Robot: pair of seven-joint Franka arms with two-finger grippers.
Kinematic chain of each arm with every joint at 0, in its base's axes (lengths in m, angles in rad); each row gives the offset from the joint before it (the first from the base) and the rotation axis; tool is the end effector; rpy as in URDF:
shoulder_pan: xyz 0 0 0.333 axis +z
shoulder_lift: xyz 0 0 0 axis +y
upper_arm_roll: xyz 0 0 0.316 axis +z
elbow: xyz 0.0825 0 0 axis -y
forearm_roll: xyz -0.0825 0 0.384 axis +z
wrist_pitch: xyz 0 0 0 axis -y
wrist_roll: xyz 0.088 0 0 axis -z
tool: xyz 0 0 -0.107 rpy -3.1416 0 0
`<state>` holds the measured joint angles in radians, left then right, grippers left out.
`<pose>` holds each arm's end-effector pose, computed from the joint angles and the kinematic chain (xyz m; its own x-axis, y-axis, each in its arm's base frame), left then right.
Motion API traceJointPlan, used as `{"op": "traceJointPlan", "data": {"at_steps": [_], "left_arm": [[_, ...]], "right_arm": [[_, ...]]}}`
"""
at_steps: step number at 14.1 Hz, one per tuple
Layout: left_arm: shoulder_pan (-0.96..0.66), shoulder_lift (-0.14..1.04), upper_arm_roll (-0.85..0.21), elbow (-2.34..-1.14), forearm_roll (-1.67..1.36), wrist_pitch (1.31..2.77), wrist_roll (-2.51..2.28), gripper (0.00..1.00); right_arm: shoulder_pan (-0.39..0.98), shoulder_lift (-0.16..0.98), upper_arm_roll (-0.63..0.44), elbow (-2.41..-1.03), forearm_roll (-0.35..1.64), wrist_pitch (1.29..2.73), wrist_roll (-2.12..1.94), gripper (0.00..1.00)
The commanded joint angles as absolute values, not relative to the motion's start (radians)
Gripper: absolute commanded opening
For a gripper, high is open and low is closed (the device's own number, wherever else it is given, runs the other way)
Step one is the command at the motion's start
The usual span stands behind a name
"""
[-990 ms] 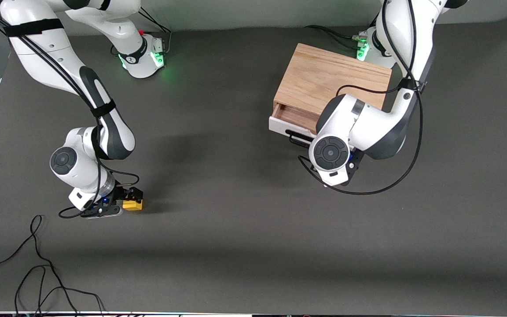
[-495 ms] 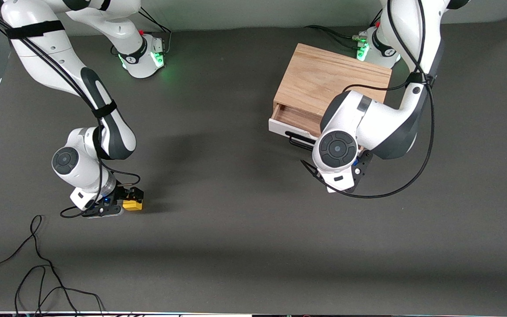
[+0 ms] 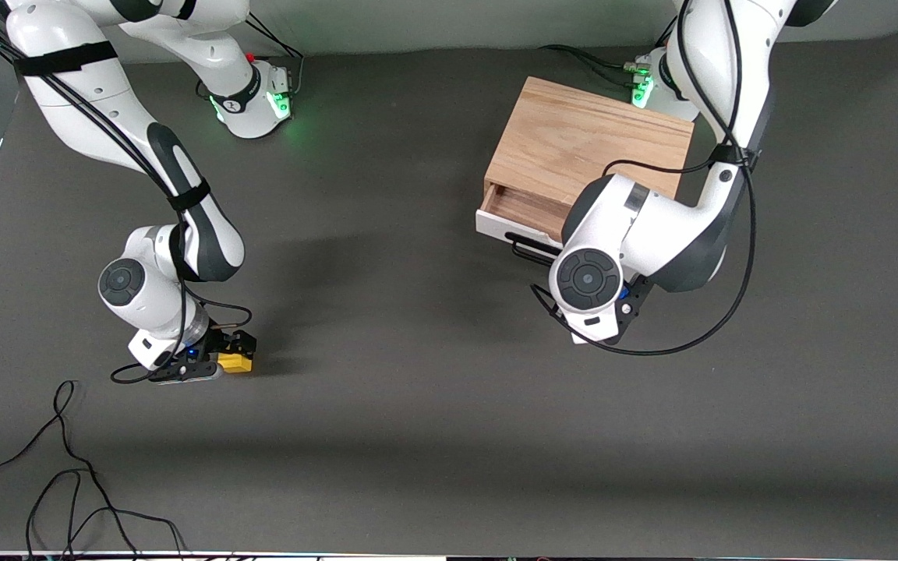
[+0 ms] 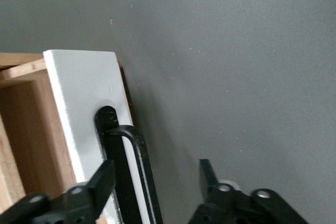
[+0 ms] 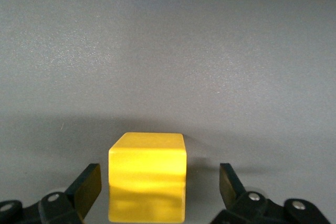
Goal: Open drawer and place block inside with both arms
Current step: 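Pull the drawer open by its handle with the left gripper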
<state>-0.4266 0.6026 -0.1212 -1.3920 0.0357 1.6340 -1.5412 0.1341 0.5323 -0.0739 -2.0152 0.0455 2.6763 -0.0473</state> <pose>0.5860 -0.3363 0.3348 0.5382 0.8416 -0.0463 0.7812 -0.5187 -0.3475 0.6149 0.0369 0.1974 0.9882 0.0812 0.1298 0.0795 -0.9967 0.0181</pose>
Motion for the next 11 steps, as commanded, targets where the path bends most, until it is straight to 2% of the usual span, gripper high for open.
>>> {"op": "traceJointPlan", "data": {"at_steps": [1, 3, 8, 9, 11], "left_arm": [[-0.431, 0.621, -0.120, -1.388, 0.038, 1.651, -1.531, 0.90], [-0.433, 0.641, -0.120, -1.390, 0.038, 1.675, -1.532, 0.89], [-0.434, 0.672, -0.120, -1.390, 0.041, 1.700, -1.529, 0.87], [-0.434, 0.673, -0.120, -1.390, 0.041, 1.703, -1.529, 0.83], [-0.434, 0.667, -0.121, -1.382, 0.044, 1.703, -1.528, 0.34]], "right_arm": [[0.141, 0.532, -0.078, -2.022, 0.063, 2.712, -0.051, 1.00], [0.141, 0.552, -0.078, -2.022, 0.061, 2.766, -0.052, 1.00], [0.141, 0.557, -0.078, -2.022, 0.061, 2.766, -0.051, 1.00], [0.141, 0.557, -0.078, -2.022, 0.061, 2.766, -0.051, 1.00], [0.141, 0.557, -0.078, -2.022, 0.061, 2.766, -0.051, 1.00]]}}
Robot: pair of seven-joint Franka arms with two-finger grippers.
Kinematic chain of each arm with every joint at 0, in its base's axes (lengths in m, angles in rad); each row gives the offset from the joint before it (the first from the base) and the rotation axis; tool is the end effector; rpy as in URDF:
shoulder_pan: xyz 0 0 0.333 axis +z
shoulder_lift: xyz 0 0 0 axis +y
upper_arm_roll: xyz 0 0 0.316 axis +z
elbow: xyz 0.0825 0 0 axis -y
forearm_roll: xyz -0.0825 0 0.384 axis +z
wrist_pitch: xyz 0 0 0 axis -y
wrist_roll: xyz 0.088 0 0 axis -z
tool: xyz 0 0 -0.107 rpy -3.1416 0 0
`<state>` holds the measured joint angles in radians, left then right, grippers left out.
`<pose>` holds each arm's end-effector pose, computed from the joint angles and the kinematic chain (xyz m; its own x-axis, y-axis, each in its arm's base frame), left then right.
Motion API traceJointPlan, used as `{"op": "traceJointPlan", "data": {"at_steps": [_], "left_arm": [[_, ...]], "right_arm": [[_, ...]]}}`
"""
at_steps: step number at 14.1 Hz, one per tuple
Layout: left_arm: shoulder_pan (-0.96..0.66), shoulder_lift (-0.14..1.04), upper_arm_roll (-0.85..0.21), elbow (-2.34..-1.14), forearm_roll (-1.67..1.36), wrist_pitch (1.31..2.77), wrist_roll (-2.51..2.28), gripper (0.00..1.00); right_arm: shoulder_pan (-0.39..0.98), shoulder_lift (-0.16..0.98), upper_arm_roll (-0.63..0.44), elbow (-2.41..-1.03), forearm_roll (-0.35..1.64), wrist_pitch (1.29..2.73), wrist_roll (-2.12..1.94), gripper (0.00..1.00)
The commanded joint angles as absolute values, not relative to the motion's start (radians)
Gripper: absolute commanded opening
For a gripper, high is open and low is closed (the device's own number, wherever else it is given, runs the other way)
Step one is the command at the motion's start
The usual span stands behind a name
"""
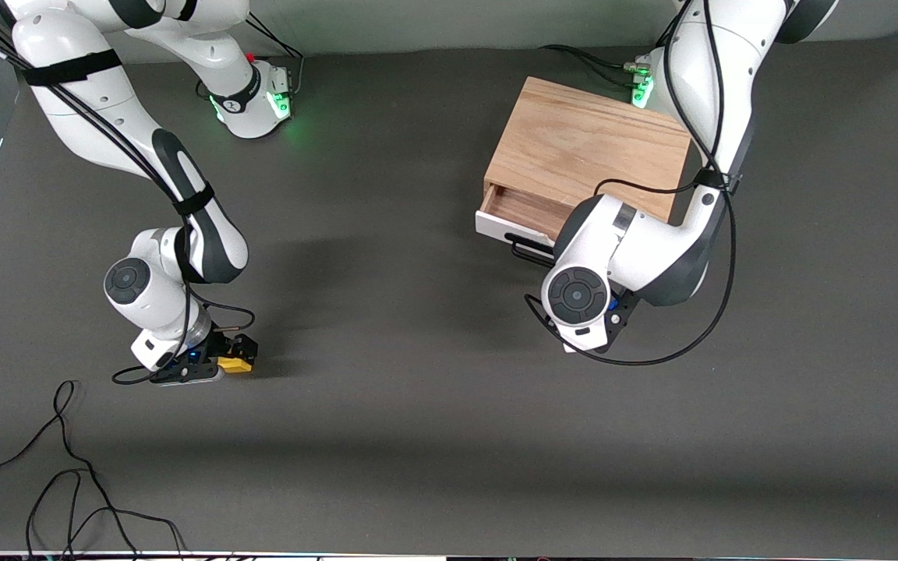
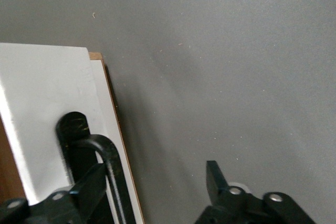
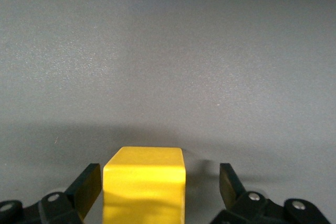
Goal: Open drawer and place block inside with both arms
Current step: 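Pull the drawer open by its handle with the left gripper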
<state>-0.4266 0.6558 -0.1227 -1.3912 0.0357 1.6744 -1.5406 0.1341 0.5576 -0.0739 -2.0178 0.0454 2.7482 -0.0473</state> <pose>0.5896 -0.3395 0.3011 0.5376 0.8415 -0.0537 0.7763 -0.5188 -0.3580 0.6170 0.0366 0.1883 0.9814 0.0823 0.1733 0.0796 -0.9966 0.0229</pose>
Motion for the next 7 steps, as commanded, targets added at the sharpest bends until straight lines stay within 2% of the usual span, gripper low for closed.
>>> {"op": "traceJointPlan", "data": {"at_steps": [1, 2, 7], "left_arm": [[-0.434, 0.663, -0.120, -1.379, 0.046, 1.703, -1.526, 0.23], [-0.434, 0.663, -0.121, -1.379, 0.049, 1.703, -1.526, 0.15], [-0.428, 0.666, -0.120, -1.362, 0.052, 1.694, -1.520, 0.16]], "right_arm": [[0.141, 0.557, -0.078, -2.022, 0.061, 2.764, -0.051, 1.00], [0.141, 0.557, -0.078, -2.020, 0.061, 2.764, -0.051, 1.00], [0.141, 0.557, -0.077, -2.022, 0.061, 2.764, -0.051, 0.96]]}}
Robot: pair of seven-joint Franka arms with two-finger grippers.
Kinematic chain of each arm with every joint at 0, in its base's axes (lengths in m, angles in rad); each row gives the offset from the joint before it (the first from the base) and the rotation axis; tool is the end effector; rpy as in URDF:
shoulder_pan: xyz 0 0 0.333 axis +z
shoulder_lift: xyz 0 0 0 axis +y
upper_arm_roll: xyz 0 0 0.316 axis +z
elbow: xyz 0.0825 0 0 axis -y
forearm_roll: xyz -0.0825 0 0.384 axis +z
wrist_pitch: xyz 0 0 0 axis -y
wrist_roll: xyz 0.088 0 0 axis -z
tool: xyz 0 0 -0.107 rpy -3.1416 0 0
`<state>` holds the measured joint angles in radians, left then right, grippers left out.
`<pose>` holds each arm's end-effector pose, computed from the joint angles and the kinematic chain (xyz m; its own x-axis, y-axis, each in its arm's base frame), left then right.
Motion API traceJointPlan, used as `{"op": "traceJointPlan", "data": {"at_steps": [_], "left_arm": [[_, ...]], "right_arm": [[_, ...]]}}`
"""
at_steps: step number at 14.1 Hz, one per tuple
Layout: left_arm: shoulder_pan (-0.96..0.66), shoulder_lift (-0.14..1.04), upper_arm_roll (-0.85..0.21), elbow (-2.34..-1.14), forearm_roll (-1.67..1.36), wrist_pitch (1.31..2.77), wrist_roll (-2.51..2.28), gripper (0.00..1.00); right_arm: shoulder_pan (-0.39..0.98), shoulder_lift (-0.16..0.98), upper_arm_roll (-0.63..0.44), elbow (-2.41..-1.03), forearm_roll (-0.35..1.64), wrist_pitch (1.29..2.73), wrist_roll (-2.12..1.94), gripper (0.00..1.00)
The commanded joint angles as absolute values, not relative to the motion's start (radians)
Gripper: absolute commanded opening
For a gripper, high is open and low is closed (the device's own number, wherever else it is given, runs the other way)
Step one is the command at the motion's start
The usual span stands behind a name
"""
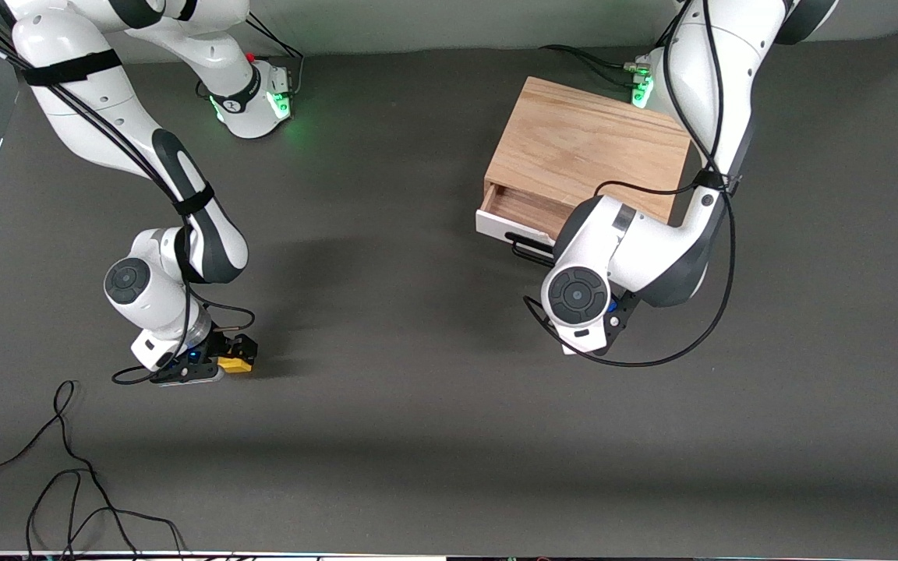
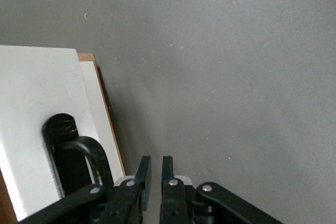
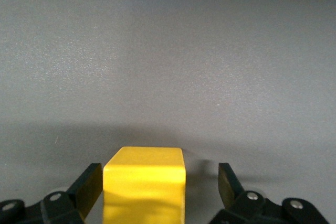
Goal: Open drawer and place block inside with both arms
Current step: 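Pull the drawer open by its handle with the left gripper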
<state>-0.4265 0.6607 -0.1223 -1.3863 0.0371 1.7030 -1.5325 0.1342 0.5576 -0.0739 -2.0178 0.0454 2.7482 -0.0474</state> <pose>0.5940 -0.3413 0.3011 0.5441 0.8372 -0.0546 0.7813 -0.5293 -0.3308 0.6170 0.0367 0.1883 0.9814 0.0825 0.1733 0.0798 -0.9966 0.0229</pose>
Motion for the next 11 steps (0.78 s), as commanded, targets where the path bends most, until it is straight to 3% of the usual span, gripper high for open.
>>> {"op": "traceJointPlan", "data": {"at_steps": [1, 3, 4, 5, 11], "left_arm": [[-0.428, 0.664, -0.118, -1.353, 0.052, 1.683, -1.514, 0.21], [-0.425, 0.655, -0.117, -1.312, 0.054, 1.633, -1.503, 0.74], [-0.425, 0.655, -0.117, -1.298, 0.052, 1.605, -1.503, 0.80], [-0.426, 0.655, -0.117, -1.298, 0.051, 1.592, -1.506, 0.96], [-0.434, 0.666, -0.118, -1.338, 0.044, 1.608, -1.512, 0.95]], "right_arm": [[0.141, 0.557, -0.077, -2.022, 0.061, 2.764, -0.051, 0.96], [0.141, 0.557, -0.077, -2.022, 0.061, 2.764, -0.051, 0.95], [0.141, 0.557, -0.077, -2.022, 0.061, 2.764, -0.051, 0.95], [0.141, 0.557, -0.077, -2.022, 0.061, 2.764, -0.051, 0.95], [0.143, 0.557, -0.077, -2.020, 0.060, 2.763, -0.051, 0.90]]}}
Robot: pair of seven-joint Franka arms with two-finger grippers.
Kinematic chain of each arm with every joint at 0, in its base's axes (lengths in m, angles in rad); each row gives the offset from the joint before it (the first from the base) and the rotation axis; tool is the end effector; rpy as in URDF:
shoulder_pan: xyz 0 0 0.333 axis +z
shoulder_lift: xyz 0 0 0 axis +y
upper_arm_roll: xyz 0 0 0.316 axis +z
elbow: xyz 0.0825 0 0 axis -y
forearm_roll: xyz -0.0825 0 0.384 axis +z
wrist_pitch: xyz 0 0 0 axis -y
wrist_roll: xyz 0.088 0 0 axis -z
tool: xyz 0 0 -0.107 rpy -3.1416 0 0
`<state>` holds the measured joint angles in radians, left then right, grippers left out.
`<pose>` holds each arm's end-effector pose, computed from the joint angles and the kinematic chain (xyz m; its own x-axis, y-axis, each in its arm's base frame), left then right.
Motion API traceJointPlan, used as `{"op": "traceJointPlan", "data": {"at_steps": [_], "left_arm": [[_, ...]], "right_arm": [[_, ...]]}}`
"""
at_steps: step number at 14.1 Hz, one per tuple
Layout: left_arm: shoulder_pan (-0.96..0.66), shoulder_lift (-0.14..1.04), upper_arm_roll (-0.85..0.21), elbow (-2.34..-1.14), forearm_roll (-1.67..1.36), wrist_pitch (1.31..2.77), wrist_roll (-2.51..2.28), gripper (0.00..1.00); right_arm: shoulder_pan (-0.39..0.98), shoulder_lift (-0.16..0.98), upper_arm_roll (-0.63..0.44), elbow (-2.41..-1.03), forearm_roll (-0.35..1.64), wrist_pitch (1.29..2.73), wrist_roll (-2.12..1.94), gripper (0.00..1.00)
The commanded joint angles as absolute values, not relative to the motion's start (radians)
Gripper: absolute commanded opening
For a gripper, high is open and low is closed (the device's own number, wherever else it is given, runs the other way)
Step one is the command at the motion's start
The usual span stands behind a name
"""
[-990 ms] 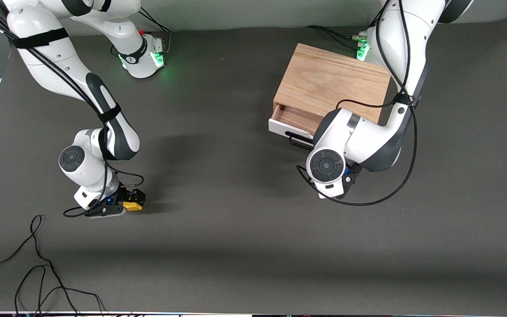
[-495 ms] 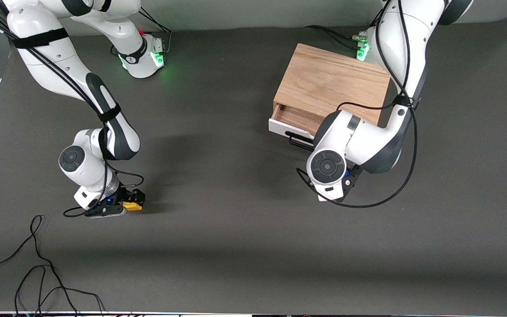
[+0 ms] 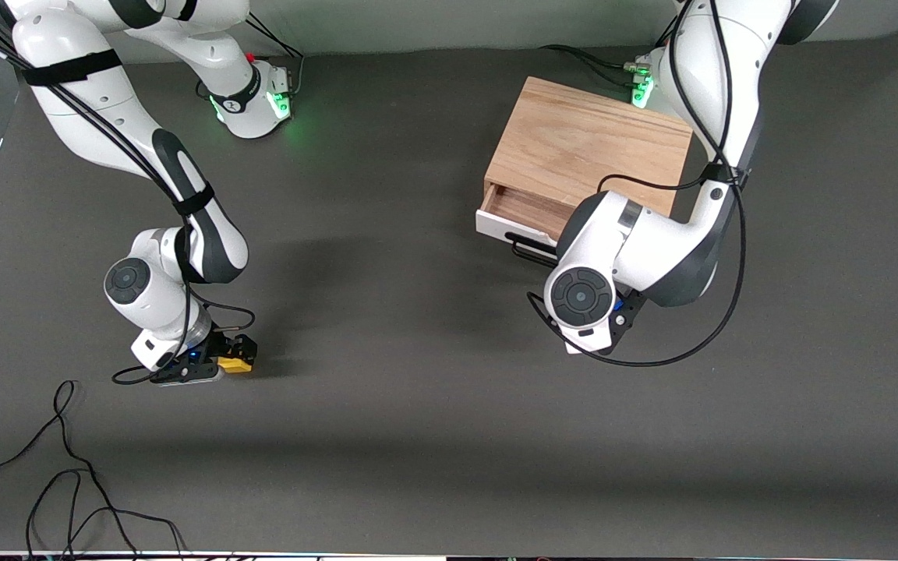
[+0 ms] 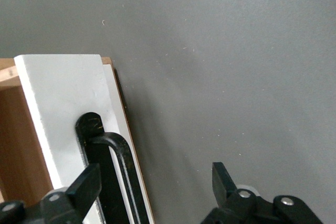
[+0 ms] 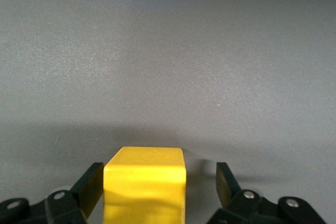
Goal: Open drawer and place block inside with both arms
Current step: 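Pull the drawer open by its handle with the left gripper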
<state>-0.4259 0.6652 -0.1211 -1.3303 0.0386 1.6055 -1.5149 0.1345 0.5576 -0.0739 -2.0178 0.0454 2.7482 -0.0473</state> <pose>0.5951 -0.3385 0.3175 0.5545 0.8300 -0.0603 0.7587 -0.5341 -0.3730 0.6170 0.0368 0.1883 0.9814 0.0827 0.1733 0.0800 -0.9965 0.0229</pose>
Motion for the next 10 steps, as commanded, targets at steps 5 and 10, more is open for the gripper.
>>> {"op": "traceJointPlan", "data": {"at_steps": [5, 10], "left_arm": [[-0.434, 0.675, -0.118, -1.388, 0.043, 1.654, -1.511, 0.94], [-0.436, 0.680, -0.120, -1.424, 0.043, 1.689, -1.511, 0.82]], "right_arm": [[0.141, 0.557, -0.077, -2.020, 0.060, 2.763, -0.075, 0.73], [0.141, 0.555, -0.077, -2.020, 0.060, 2.763, -0.080, 0.52]]}}
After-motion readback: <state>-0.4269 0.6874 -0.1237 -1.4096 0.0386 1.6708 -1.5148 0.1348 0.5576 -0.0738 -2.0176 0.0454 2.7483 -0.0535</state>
